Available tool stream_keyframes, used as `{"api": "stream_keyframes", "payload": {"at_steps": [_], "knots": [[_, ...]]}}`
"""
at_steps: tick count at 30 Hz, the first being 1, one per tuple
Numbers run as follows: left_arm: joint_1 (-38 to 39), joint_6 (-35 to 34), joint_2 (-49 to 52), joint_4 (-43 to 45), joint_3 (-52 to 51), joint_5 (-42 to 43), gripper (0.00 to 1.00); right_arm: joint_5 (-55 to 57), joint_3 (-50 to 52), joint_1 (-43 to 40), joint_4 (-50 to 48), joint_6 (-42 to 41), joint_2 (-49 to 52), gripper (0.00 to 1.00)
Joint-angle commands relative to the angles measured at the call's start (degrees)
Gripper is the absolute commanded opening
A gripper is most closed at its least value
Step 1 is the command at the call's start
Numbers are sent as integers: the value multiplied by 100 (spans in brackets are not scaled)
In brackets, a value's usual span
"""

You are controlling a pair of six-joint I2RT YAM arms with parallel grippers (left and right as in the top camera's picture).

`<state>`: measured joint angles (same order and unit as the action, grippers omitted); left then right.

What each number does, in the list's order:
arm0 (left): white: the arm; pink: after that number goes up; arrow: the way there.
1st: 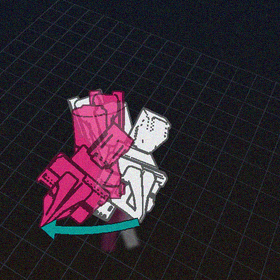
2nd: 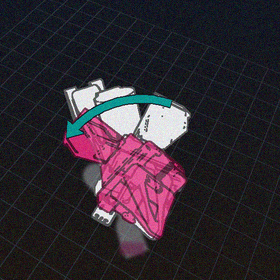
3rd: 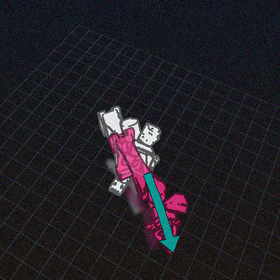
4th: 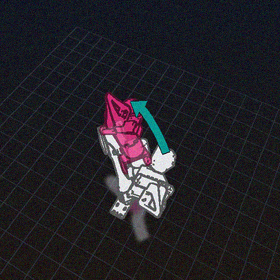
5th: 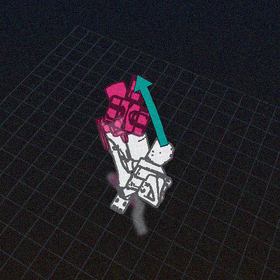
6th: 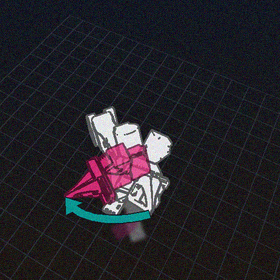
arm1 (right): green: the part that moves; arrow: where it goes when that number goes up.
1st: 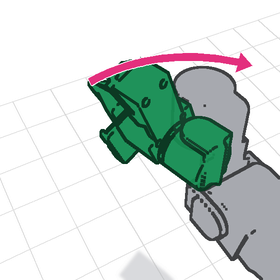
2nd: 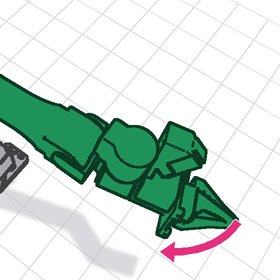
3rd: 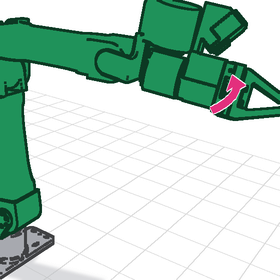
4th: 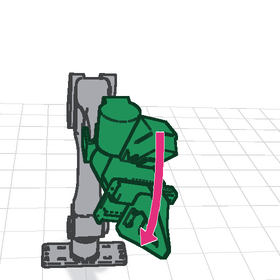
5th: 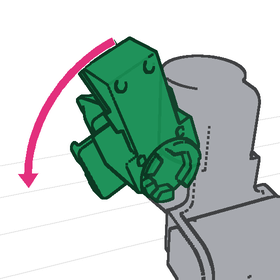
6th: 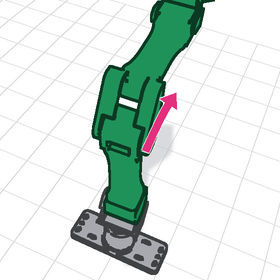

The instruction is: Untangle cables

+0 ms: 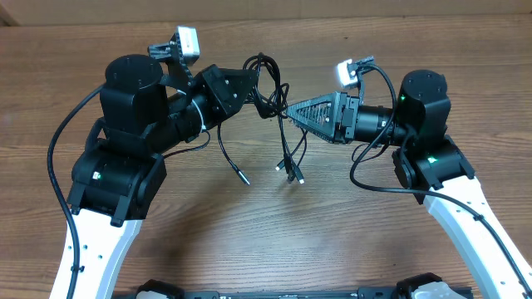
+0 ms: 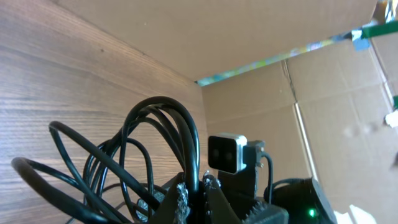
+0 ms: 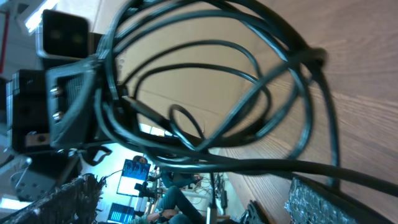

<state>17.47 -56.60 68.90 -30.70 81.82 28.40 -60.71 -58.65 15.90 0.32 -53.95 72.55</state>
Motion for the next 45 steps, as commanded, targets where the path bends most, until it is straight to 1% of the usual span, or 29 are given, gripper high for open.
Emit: {"api": "stream_keyframes", "payload": {"at_steps": [1, 4, 10, 20, 23, 27, 29, 34, 35, 36, 38, 39, 42, 45], "knots": [[-22, -675, -42, 50, 133, -39, 4, -138, -94, 17, -313, 39, -304, 95], [-26, -1051, -42, 50, 133, -52, 4, -162, -96, 17, -614, 168, -481, 95], [-105, -1858, -42, 48, 133, -26, 4, -157, -94, 15, -754, 254, -769, 93], [-105, -3053, -42, 55, 133, 179, 4, -249, -94, 17, -612, 1237, -793, 86], [-105, -3215, -42, 59, 133, 219, 4, -175, -94, 11, -428, 1429, -793, 81], [-105, -3480, -42, 74, 133, 208, 4, 417, -94, 11, 251, 1683, -793, 80], [-105, -3541, -42, 74, 133, 208, 4, 791, -94, 11, 581, 1681, -793, 80], [-105, -3613, -42, 76, 133, 205, 4, 1665, -94, 11, 997, 1676, -793, 79], [-105, -3626, -39, 74, 133, 188, 4, 1792, -94, 11, 1056, 1676, -793, 78], [-105, -3626, -39, 74, 133, 162, 4, 1908, -94, 11, 1108, 1676, -793, 73], [-105, -3626, -39, 74, 133, 144, 4, 1982, -94, 11, 1154, 1690, -787, 72], [-105, -3624, -39, 72, 133, 146, 4, 1971, -94, 17, 1163, 1847, -769, 72], [-105, -3624, -39, 72, 133, 144, 4, 1921, -94, 17, 1213, 2203, -761, 75], [-105, -3624, -39, 72, 133, 144, 4, 1652, -94, 17, 1226, 2802, -761, 77]]}}
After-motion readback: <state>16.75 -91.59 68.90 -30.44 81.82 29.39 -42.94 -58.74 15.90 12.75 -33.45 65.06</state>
